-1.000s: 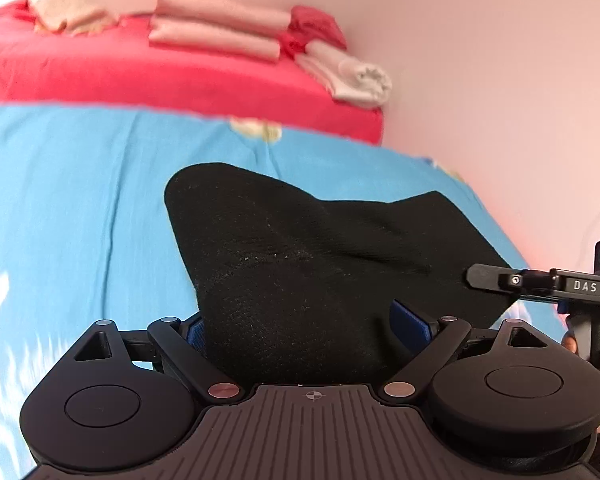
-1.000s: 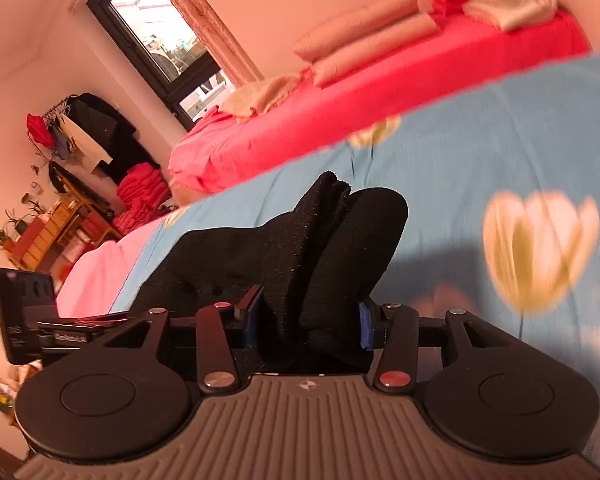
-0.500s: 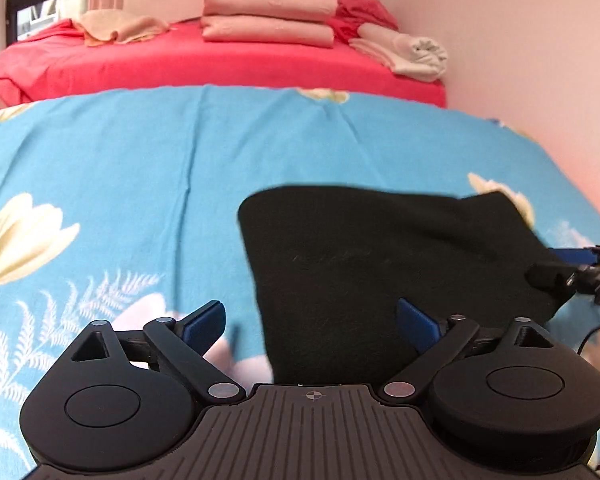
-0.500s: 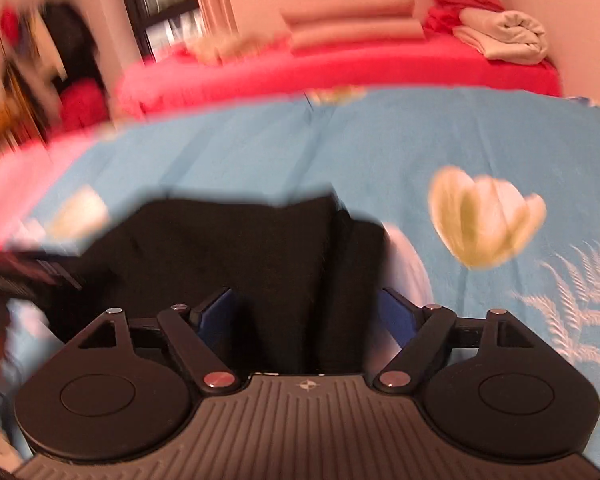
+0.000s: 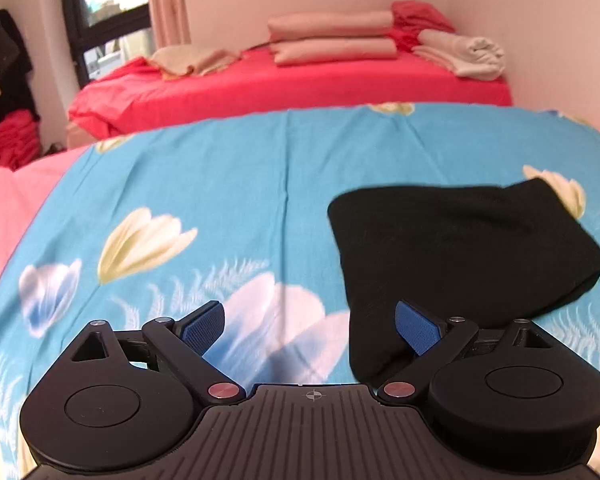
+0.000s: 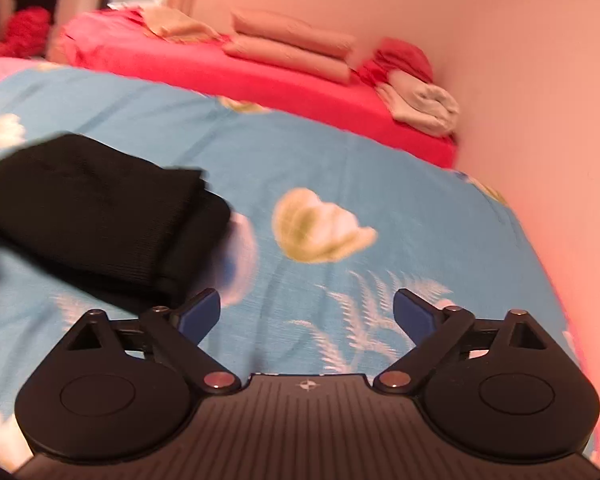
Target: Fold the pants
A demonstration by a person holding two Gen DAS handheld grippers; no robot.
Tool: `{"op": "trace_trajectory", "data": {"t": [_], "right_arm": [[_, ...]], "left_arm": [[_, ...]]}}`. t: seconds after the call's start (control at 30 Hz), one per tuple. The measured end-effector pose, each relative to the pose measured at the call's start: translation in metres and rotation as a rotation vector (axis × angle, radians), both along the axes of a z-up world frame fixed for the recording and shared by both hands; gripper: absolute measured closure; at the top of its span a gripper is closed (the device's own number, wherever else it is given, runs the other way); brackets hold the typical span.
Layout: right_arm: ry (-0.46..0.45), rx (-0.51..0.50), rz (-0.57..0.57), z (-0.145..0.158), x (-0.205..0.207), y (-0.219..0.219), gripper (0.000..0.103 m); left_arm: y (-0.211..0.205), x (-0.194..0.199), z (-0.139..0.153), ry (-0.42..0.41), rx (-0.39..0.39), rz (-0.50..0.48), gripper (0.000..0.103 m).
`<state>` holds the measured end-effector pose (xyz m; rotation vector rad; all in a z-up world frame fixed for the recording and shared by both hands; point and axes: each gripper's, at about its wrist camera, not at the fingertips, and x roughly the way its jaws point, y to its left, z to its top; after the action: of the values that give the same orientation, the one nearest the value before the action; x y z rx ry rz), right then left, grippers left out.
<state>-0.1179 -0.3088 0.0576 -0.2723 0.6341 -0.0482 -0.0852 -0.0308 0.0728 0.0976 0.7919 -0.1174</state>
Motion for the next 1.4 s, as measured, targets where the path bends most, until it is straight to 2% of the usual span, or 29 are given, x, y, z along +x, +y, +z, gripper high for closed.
{"op": "trace_trajectory", "data": {"t": [0.2, 0.37, 0.63, 1.4], "right_arm": [[0.061, 0.107, 0.207, -0.005, -0.011, 0.046, 0.004], [0.109, 0.062, 0.284, -0.029, -0.016, 0.084, 0.004], [0.126, 0.084, 0.283, -0.040, -0.016, 0.089, 0.004], [0.133, 0.124, 0.248, -0.043, -0.004, 0.078, 0.004]], "left_arm": [[0.002, -0.011, -0.009, 0.016, -0.009, 0.041, 0.000], [-0.003, -0.018, -0.015, 0.040, 0.046, 0.041, 0.000], [-0.008, -0.022, -0.032, 0.097, 0.095, 0.037, 0.000], [-0.011, -0.010, -0.047, 0.150, 0.083, 0.042, 0.000]]}}
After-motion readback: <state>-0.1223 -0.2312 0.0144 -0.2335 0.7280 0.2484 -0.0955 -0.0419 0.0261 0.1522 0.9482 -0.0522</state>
